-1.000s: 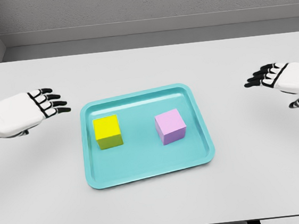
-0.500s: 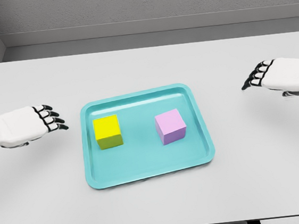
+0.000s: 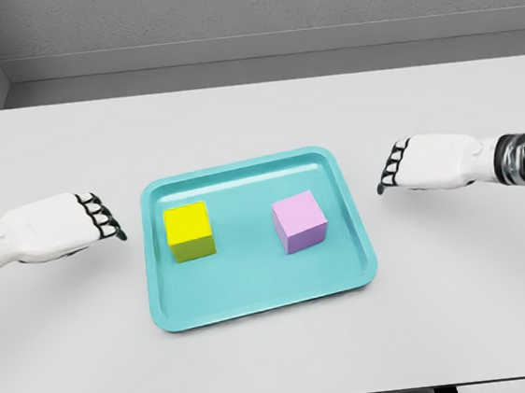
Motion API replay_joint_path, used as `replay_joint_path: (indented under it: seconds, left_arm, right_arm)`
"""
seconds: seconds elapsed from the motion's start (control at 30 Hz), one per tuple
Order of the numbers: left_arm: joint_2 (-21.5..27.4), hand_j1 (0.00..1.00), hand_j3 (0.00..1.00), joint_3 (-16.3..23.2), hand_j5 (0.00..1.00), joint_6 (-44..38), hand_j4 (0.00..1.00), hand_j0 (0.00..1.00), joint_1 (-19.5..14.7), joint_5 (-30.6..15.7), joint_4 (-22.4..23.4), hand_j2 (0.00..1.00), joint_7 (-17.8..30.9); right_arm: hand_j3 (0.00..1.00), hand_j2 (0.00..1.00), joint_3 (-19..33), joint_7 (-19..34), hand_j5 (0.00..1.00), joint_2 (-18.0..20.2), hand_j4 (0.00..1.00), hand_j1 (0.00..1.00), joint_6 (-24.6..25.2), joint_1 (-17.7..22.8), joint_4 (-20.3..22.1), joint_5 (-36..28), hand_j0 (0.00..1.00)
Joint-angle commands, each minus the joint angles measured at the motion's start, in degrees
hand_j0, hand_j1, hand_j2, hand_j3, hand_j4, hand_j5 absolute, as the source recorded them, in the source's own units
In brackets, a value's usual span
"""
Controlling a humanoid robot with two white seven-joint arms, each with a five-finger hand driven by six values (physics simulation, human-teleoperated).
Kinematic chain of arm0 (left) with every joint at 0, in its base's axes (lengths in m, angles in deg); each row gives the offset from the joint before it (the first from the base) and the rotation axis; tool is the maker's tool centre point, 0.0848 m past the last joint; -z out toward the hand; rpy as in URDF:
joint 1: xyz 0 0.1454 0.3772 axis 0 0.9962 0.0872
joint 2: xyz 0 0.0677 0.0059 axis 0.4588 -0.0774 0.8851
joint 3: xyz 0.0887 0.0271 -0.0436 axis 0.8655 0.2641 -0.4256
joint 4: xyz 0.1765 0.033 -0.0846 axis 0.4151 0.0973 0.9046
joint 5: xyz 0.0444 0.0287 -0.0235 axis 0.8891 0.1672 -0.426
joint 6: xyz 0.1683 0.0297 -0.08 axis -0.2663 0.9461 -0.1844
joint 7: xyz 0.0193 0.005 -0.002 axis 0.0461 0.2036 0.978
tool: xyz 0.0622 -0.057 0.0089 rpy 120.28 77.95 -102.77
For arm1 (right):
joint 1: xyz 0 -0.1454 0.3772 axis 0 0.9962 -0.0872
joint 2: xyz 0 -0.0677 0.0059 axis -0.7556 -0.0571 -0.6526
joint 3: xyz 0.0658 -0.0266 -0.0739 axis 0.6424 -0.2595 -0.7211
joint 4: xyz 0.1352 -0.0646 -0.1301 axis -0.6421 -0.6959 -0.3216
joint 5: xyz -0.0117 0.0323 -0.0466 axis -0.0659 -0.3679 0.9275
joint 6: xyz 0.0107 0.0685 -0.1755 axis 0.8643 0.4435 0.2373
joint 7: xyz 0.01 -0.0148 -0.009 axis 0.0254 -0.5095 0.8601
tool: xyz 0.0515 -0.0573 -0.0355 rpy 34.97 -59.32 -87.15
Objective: Push two cubes
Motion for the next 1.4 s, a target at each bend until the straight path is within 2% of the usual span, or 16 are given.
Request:
replay_joint_path:
  seconds: [0.0,0.1,0.23,0.5,0.63,1.1,1.37]
  left_arm:
    - [-0.38,0.76,0.76,0.10,0.76,-0.11,0.76,0.76,0.00,-0.19,-0.19,0.76,0.07]
    - [-0.91,0.77,0.77,0.36,0.77,-0.11,0.77,0.77,-0.18,-0.10,-0.10,0.77,-0.01]
    - [-3.19,0.77,0.77,2.47,0.77,-0.11,0.77,0.77,-2.37,0.08,-0.01,0.77,1.22]
    - [-4.07,0.77,0.77,3.18,0.77,-0.11,0.77,0.77,-2.72,0.34,-0.01,0.77,1.57]
    - [-4.86,0.77,0.77,4.93,0.77,-0.11,0.77,0.77,-4.57,0.52,-0.01,0.77,1.66]
    - [-5.83,0.77,0.77,4.93,0.77,-0.11,0.77,0.77,-4.57,0.34,-0.19,0.77,2.10]
    - [-7.76,0.77,0.77,4.93,0.77,-0.11,0.77,0.77,-5.01,0.43,-0.19,0.77,2.89]
  right_arm:
    - [0.76,0.76,-1.03,0.00,0.76,-0.24,0.76,0.76,0.12,-0.09,1.36,0.28,0.76]
    - [0.76,0.76,-1.03,0.00,0.76,-0.06,0.76,0.76,0.12,-0.09,3.39,0.28,0.76]
    - [0.76,0.76,-1.12,0.00,0.76,0.64,0.76,0.76,0.12,0.00,5.76,0.37,0.76]
    - [0.76,0.76,-3.76,0.00,0.76,0.03,0.76,0.76,0.12,-0.09,5.58,0.98,0.76]
    - [0.76,0.76,-3.76,0.00,0.76,-0.15,0.76,0.76,0.12,-0.27,5.85,0.98,0.76]
    - [0.76,0.76,-4.72,0.00,0.76,-1.56,0.76,0.76,0.12,-0.97,7.25,0.98,0.76]
    - [0.77,0.77,-7.63,0.00,0.77,-3.23,0.77,0.77,0.12,-1.94,7.25,1.60,0.77]
